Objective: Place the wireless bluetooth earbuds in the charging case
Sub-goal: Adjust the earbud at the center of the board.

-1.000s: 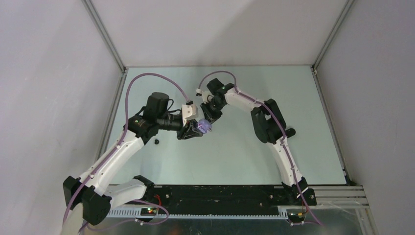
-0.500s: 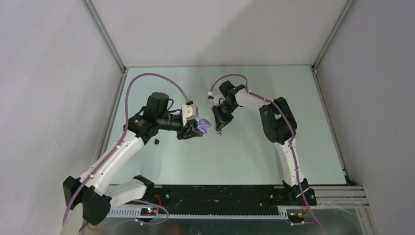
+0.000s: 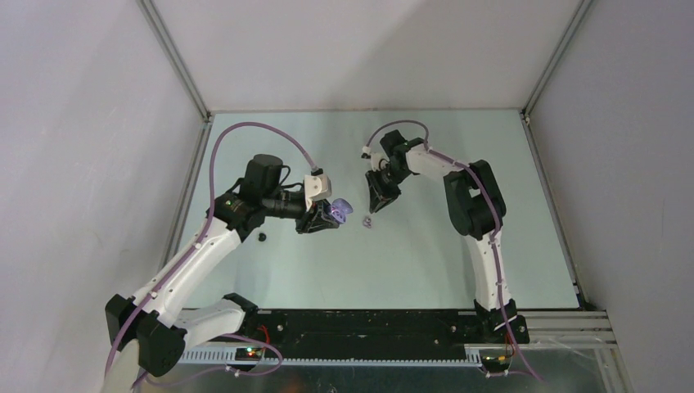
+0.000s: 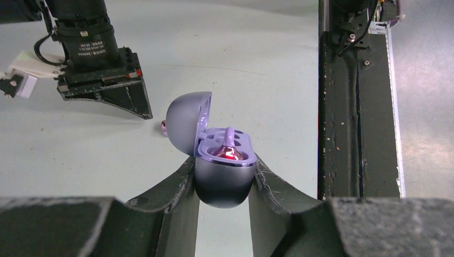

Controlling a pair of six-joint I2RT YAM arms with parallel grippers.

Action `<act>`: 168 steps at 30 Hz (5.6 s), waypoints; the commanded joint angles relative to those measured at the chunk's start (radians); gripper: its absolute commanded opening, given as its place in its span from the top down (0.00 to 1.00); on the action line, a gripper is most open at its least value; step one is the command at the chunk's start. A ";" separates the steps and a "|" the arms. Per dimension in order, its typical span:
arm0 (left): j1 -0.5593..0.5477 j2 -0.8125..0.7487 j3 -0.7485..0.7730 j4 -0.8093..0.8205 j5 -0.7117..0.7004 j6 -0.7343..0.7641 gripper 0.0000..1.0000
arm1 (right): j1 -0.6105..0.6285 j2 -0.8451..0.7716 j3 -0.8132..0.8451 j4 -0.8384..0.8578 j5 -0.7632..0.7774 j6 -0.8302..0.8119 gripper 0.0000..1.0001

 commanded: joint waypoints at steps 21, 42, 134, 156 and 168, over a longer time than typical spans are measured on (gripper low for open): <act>0.003 -0.012 0.008 0.031 0.012 0.014 1.00 | 0.039 -0.222 -0.290 0.127 0.014 -0.059 0.82; 0.002 -0.020 0.005 0.033 -0.002 0.017 1.00 | 0.151 -0.174 -0.271 0.242 -0.044 0.122 0.81; 0.002 -0.034 0.004 0.026 -0.015 0.026 1.00 | 0.156 -0.302 -0.320 0.167 0.189 -0.294 0.71; 0.003 -0.036 0.003 0.026 -0.013 0.027 1.00 | 0.176 -0.273 -0.339 0.140 0.212 -0.321 0.66; 0.003 -0.033 0.003 0.026 -0.014 0.027 1.00 | 0.162 -0.266 -0.339 0.173 0.292 -0.297 0.65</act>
